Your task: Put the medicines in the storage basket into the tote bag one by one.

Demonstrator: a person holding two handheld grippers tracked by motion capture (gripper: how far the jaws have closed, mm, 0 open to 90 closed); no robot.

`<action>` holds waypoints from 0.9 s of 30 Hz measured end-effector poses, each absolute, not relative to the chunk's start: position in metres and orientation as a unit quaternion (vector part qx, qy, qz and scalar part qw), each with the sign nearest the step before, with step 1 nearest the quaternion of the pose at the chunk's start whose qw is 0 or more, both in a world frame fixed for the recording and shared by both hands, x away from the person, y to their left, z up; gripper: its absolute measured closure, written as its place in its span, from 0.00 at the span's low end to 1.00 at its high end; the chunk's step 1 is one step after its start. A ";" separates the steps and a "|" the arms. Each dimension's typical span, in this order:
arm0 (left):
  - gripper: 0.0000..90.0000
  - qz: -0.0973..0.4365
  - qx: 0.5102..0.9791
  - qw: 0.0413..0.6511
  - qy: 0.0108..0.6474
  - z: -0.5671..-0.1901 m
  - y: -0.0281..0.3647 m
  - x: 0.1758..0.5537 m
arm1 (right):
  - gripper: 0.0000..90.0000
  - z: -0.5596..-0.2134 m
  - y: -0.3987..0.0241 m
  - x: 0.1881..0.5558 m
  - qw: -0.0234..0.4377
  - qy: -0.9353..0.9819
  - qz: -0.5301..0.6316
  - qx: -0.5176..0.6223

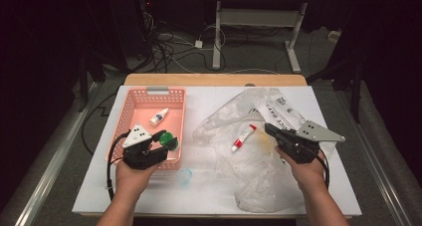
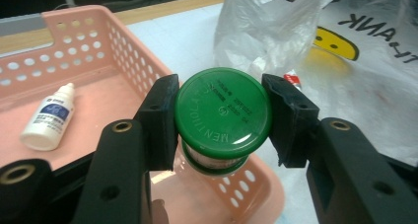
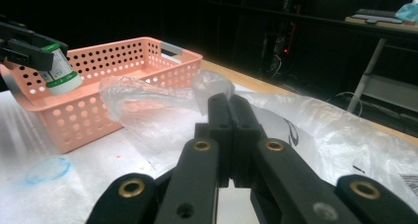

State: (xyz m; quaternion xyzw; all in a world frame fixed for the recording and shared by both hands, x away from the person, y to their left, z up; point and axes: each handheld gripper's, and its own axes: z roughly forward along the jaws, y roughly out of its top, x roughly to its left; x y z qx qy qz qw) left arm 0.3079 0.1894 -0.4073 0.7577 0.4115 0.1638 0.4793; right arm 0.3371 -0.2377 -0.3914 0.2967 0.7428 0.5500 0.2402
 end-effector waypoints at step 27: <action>0.56 0.112 0.786 0.506 0.337 -0.408 0.131 0.300 | 1.00 -0.389 -0.240 0.335 0.228 0.740 0.563 0.288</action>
